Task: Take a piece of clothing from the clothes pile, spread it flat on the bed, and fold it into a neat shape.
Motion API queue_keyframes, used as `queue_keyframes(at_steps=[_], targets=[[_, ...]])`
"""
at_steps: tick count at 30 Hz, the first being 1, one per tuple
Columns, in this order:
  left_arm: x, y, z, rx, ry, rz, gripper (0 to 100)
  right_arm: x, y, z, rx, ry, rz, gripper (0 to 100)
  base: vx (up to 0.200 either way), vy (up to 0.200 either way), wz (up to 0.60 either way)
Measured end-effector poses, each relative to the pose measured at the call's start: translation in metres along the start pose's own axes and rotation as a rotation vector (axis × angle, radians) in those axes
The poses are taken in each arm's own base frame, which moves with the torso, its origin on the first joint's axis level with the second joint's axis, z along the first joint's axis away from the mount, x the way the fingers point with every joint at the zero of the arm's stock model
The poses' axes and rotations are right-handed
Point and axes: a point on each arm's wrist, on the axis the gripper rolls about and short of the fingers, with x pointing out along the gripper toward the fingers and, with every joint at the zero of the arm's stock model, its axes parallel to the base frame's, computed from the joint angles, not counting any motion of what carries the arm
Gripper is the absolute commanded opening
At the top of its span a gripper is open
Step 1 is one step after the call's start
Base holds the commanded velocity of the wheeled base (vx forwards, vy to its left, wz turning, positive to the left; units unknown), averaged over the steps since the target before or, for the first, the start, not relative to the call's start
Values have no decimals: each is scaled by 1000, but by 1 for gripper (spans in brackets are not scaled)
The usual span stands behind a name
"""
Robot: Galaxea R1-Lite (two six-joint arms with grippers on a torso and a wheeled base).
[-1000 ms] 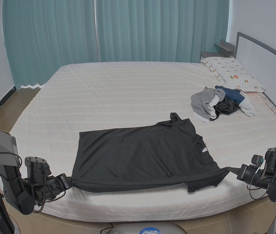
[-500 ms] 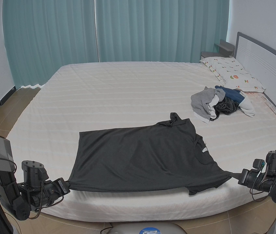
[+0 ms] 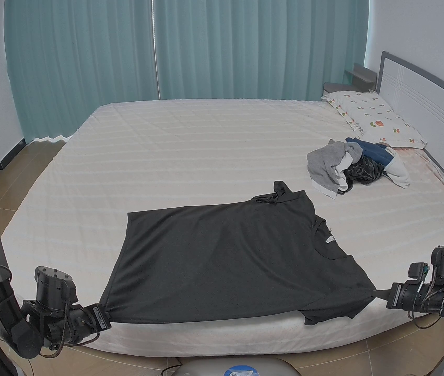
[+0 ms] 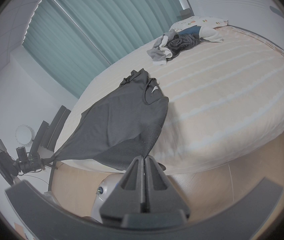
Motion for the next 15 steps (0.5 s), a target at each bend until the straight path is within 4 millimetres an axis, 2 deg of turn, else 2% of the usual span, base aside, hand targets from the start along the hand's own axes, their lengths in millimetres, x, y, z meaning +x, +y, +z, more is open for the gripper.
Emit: queue_keyframes(at_steps=[15], targets=[[-14, 5, -9, 76, 83, 52, 0, -12, 0, -8, -24, 71, -32, 0, 0, 0, 0]])
